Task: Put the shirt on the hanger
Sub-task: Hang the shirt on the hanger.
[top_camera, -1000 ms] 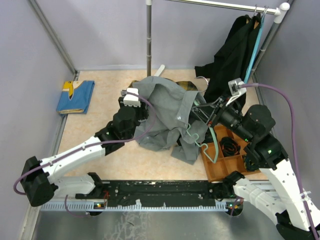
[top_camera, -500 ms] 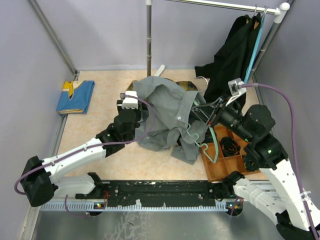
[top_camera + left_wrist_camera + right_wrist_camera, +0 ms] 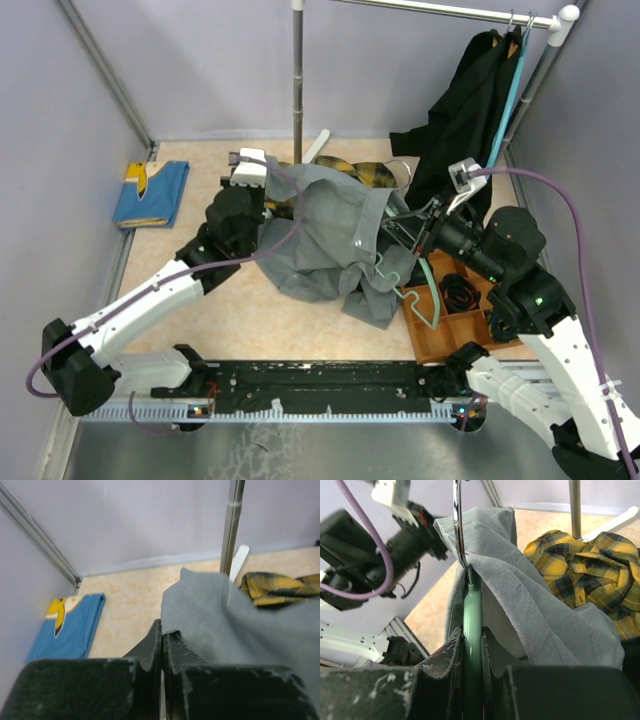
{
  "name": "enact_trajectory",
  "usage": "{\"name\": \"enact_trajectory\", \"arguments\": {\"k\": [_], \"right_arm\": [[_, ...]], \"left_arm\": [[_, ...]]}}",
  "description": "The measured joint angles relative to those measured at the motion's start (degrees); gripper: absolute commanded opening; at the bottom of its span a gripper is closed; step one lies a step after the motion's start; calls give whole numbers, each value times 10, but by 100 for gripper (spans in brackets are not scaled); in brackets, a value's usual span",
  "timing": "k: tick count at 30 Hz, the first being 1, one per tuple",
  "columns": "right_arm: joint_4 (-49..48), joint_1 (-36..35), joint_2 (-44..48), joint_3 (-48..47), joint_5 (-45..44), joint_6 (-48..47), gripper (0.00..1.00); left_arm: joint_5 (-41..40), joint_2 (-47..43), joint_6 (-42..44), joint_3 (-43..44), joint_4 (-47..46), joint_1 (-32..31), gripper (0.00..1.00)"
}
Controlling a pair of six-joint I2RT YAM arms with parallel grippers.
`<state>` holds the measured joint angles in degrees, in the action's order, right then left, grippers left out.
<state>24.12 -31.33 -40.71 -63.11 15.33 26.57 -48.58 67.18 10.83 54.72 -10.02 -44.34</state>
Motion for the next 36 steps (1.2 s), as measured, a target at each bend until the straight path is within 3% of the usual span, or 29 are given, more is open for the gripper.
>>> {"name": "enact_trajectory", "arguments": {"k": [20, 28, 33, 36], "right_arm": [[60, 0, 8, -33, 113, -69, 0], [17, 0, 35, -25, 118, -53, 0], [14, 0, 36, -25, 94, -48, 0], [19, 0, 33, -25, 74, -44, 0]], "left_arm": [[197, 46, 36, 273, 244, 113, 0], [271, 97, 23, 294, 329, 133, 0], [283, 102, 13, 290, 349, 142, 13], [283, 96, 6, 287, 348, 147, 26]]}}
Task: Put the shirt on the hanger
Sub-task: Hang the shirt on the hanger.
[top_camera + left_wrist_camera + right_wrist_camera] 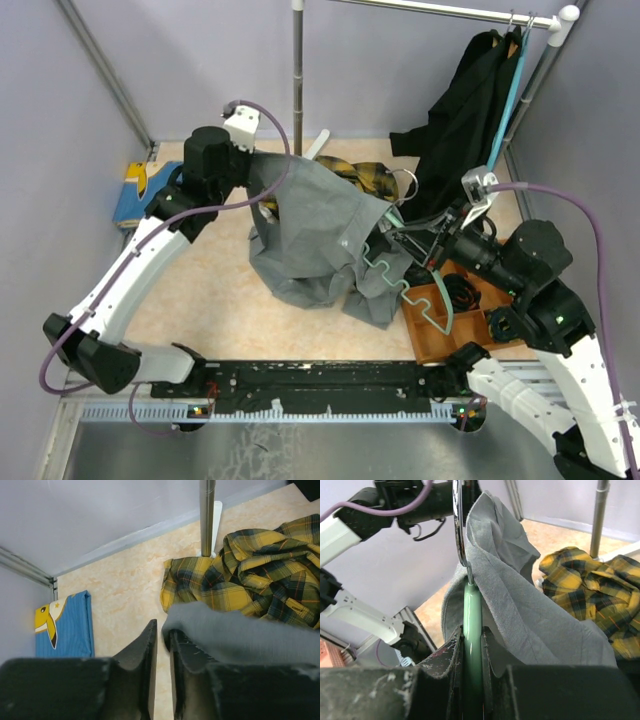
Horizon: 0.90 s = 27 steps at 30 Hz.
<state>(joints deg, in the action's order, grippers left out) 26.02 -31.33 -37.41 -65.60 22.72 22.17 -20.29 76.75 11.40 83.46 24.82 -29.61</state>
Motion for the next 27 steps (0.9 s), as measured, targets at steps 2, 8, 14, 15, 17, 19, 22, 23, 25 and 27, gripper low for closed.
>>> {"name": "enact_trajectory", "arguments": {"k": [2, 8, 14, 15, 17, 19, 22, 23, 25, 27], "right_arm": [[7, 0, -2, 0, -16, 1, 0], [34, 0, -22, 0, -52, 0, 0], [33, 0, -53, 3, -85, 8, 0], [29, 0, -59, 5, -90, 11, 0], [21, 0, -73, 8, -98, 17, 0], [9, 0, -94, 8, -101, 23, 0], [-23, 0, -131, 14, -103, 30, 0], [-32, 0, -139, 19, -104, 31, 5], [-57, 0, -153, 35, -106, 35, 16], [-76, 0, -162, 50, -106, 38, 11]], "left_arm": [[0, -9, -3, -4, 0, 1, 36], [6, -39, -13, -9, -2, 2, 73], [41, -76, -59, -33, -1, 2, 99], [54, -86, -73, -44, -1, 2, 99], [75, -102, -95, -59, -1, 2, 99], [105, -118, -118, -76, -2, 2, 99], [150, -133, -148, -91, -7, 1, 99], [163, -136, -157, -94, -10, 1, 99], [187, -140, -172, -99, -17, -3, 99], [203, -139, -184, -101, -26, -10, 98]]}}
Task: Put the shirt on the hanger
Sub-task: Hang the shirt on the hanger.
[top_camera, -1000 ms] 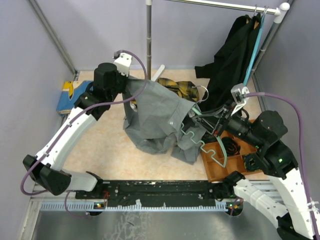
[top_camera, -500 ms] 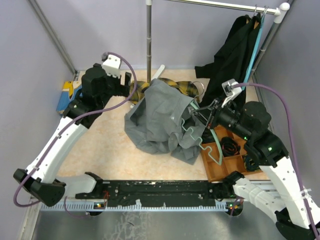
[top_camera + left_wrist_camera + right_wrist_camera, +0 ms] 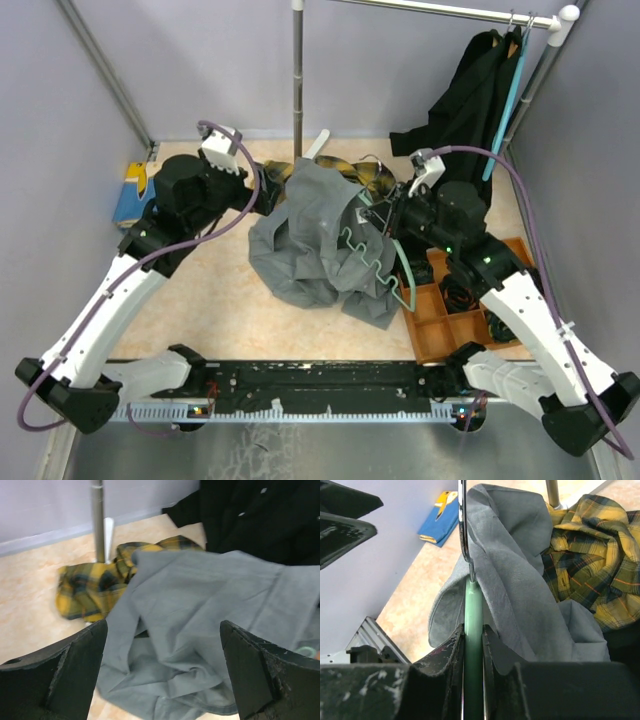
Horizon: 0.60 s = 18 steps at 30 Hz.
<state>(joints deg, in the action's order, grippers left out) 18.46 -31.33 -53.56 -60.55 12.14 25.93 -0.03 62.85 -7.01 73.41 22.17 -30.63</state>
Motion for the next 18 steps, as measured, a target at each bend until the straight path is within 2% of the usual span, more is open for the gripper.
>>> {"name": "enact_trajectory", "arguments": {"k": [1, 11, 18], "right_arm": [[-7, 0, -3, 7, 0, 2, 0], [-76, 4, -22, 38, 22, 23, 0], [-96, 10, -31, 40, 45, 24, 0]], "left_arm": [[4, 1, -5, 0, -4, -6, 98], [-50, 65, -9, 10, -33, -175, 96], [-83, 81, -7, 19, -42, -208, 94]]}}
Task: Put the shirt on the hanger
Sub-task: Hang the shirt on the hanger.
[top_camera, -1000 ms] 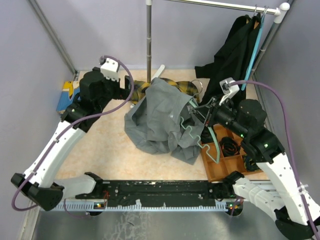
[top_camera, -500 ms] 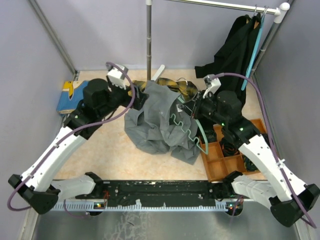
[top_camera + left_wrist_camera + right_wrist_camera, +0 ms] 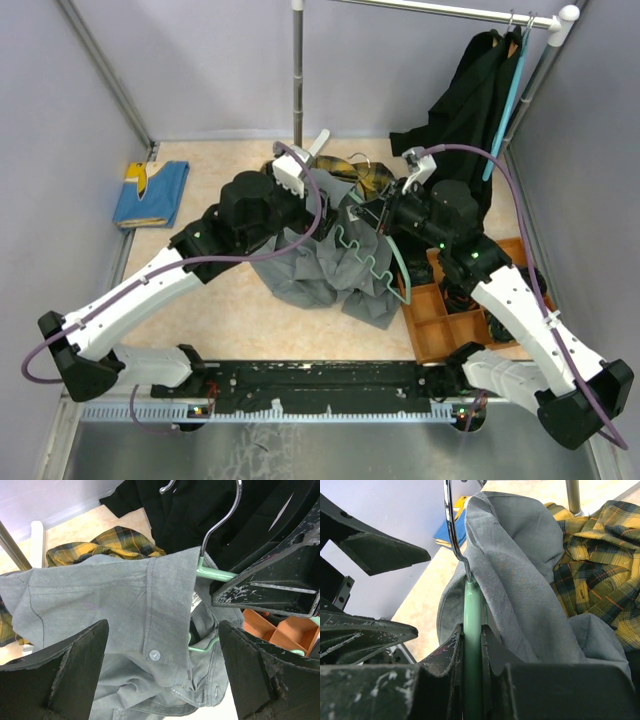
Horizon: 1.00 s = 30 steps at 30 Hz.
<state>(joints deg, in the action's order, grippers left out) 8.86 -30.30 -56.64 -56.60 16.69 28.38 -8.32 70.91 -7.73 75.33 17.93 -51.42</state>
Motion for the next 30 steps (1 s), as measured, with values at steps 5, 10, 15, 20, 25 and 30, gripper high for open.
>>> {"name": "enact_trajectory", "arguments": {"k": [5, 10, 15, 20, 25, 30], "right_arm": [[-1, 1, 0, 0, -1, 3, 0], [0, 1, 0, 0, -10, 9, 0], [0, 1, 0, 0, -14, 15, 0], [0, 1, 0, 0, -16, 20, 0], [-5, 1, 0, 0, -14, 26, 0], [-11, 1, 0, 0, -12, 32, 0]], "left_arm": [[-37, 24, 7, 24, 1, -24, 83], [-82, 57, 14, 47, 6, -40, 76], [-117, 86, 20, 55, 15, -50, 68], [-163, 111, 30, 56, 28, -70, 58], [-200, 122, 42, 62, 46, -76, 36], [-224, 128, 56, 88, 55, -77, 14]]}}
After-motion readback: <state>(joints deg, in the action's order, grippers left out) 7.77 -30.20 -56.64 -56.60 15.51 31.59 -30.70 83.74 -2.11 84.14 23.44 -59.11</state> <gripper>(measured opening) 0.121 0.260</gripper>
